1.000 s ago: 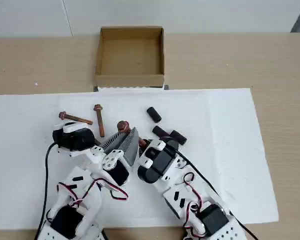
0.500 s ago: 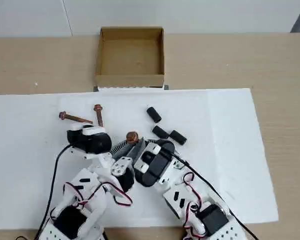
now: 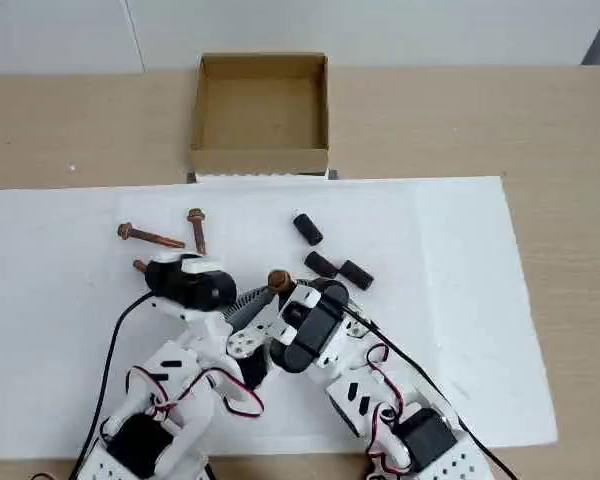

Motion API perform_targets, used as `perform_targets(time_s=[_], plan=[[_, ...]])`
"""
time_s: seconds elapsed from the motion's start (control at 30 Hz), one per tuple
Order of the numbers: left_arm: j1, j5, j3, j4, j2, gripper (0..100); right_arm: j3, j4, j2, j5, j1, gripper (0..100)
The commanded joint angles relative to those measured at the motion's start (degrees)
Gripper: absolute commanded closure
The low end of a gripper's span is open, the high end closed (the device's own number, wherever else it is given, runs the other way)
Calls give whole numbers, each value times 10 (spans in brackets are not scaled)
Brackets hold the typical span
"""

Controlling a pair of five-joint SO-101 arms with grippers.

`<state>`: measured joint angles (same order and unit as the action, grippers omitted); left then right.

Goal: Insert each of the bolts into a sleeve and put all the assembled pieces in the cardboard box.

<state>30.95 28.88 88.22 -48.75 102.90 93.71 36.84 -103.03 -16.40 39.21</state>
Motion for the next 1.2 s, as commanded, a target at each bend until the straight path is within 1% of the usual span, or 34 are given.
perform_targets(time_s=[0.0,0.13,0.4,0.47,0.6,0.67,0.8,0.9,1.0,1.17], plan=[[-30,-27,-21,-3,6,772,-27,-17,-9,-5,5,996],[-56,-40,-54,-5,4,772,-26,-17,-9,-4,3,996],[-59,-48,-106,-54,5,776,-25,-13,-8,-3,0,996],[-72,-49,-117,-66,5,821,-25,-12,-8,7,-11,996],[-128,-50,-119,-65,6,992,-25,-12,-8,61,-58,996],[-164,-62,-117,-68,6,983,-25,-12,-8,78,-85,996],[-222,-135,-78,-66,6,995,-26,-11,-7,120,-131,996],[-253,-173,-30,-66,6,995,-34,9,-7,154,-152,996],[-266,-190,2,-66,7,995,-40,32,-7,166,-167,996],[-262,-194,46,-66,7,994,-69,44,18,166,-182,996]])
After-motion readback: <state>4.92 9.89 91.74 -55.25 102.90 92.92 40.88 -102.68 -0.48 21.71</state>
